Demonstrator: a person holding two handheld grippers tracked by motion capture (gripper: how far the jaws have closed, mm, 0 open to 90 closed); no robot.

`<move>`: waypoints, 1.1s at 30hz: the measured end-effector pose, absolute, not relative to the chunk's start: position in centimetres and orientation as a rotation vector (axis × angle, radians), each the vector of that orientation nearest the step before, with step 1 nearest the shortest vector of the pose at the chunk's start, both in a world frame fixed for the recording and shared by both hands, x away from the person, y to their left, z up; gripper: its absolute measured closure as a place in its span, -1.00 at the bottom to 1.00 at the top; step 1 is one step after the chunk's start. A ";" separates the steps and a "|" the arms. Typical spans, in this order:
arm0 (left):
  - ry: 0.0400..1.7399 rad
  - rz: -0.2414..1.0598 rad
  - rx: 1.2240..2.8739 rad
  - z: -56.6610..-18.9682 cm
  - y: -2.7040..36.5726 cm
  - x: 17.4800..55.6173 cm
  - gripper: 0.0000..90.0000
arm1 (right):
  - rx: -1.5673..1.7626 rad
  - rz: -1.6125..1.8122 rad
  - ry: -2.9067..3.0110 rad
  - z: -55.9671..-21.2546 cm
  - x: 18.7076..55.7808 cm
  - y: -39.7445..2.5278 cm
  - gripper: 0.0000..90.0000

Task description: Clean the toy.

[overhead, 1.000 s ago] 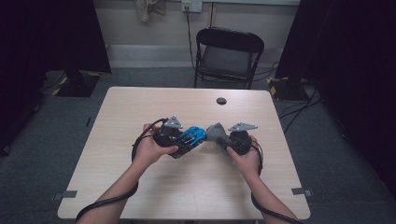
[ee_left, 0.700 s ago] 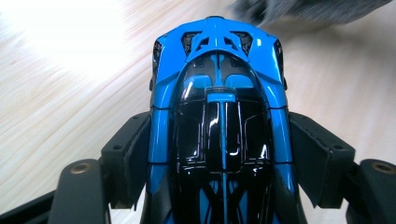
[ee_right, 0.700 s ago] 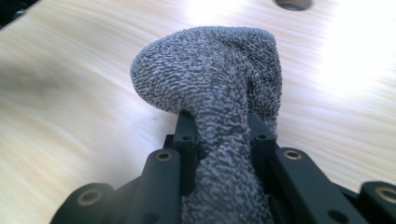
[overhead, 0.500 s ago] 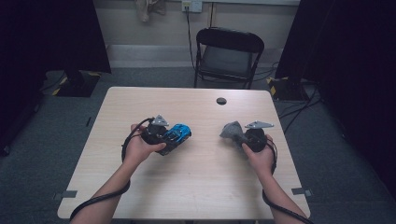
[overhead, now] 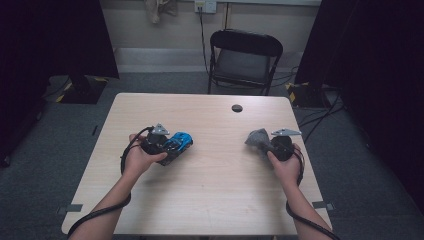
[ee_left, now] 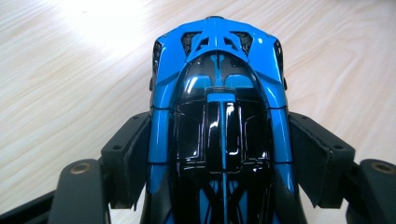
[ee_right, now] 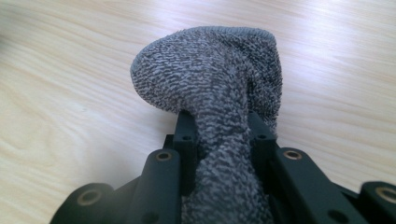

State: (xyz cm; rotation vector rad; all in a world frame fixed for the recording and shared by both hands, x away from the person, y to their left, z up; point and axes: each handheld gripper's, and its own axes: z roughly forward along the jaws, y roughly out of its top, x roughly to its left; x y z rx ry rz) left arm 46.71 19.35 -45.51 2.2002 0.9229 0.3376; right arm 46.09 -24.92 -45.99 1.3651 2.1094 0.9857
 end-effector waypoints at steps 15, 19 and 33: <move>1.065 0.347 2.153 -48.3 21.6 48.5 -0.38 | 1.436 0.973 2.086 -47.7 47.3 -26.4 0.57; 1.081 0.352 2.153 -48.4 21.5 48.9 -0.38 | 1.441 0.976 2.087 -47.9 47.5 -26.4 0.56; 1.086 0.354 2.175 -48.5 21.1 49.4 -0.38 | 1.441 0.977 2.095 -48.3 47.9 -26.2 0.51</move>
